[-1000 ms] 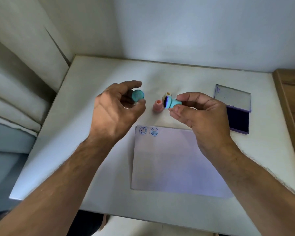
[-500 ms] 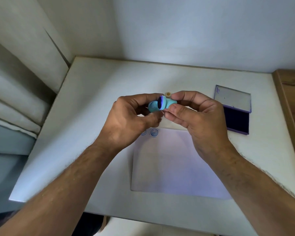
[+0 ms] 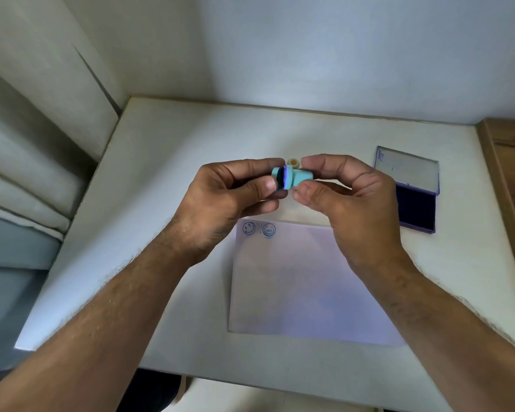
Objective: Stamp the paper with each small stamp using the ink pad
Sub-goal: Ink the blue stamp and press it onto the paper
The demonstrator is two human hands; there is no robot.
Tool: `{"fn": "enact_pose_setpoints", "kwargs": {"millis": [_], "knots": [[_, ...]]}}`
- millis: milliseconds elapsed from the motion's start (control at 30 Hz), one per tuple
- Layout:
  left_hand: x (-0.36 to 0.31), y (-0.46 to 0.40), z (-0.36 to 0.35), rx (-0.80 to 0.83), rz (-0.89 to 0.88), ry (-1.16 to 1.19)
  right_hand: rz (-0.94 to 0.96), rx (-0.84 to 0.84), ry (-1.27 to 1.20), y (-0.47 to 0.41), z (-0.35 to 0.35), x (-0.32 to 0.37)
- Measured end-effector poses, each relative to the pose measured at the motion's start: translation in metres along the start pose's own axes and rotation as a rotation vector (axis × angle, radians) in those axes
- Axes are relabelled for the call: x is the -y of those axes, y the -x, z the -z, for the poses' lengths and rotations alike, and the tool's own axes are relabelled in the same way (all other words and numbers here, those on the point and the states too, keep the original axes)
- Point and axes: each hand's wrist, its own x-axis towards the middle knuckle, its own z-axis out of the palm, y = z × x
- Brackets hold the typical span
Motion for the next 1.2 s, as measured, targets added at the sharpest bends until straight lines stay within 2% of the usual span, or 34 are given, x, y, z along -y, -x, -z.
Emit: {"fn": "enact_pose_setpoints", "kwargs": {"millis": [100,367,667,1033,1133,1200], "knots": [[0.000,0.000,0.002,-0.011,-0.004,-0.011,0.085,-0.022,0.149,0.002,-0.001,0.001],[0.002,-0.001,0.003,-0.036,-0.012,-0.025,0.290,0.001,0.258,0.003,-0.001,-0.006],[0.002,-0.001,0.002,-0.008,-0.005,-0.054,0.607,0.001,0.453,0.001,0.003,-0.013],[-0.001,0.002,0.003,-0.013,0.012,-0.052,0.720,-0.019,0.528,0.000,0.008,-0.015],[-0.001,0.002,0.006,-0.015,0.008,-0.058,0.680,-0.010,0.498,0.002,0.008,-0.013],[-0.001,0.001,0.007,-0.023,0.002,-0.049,0.583,0.009,0.437,0.004,0.007,-0.012]]}}
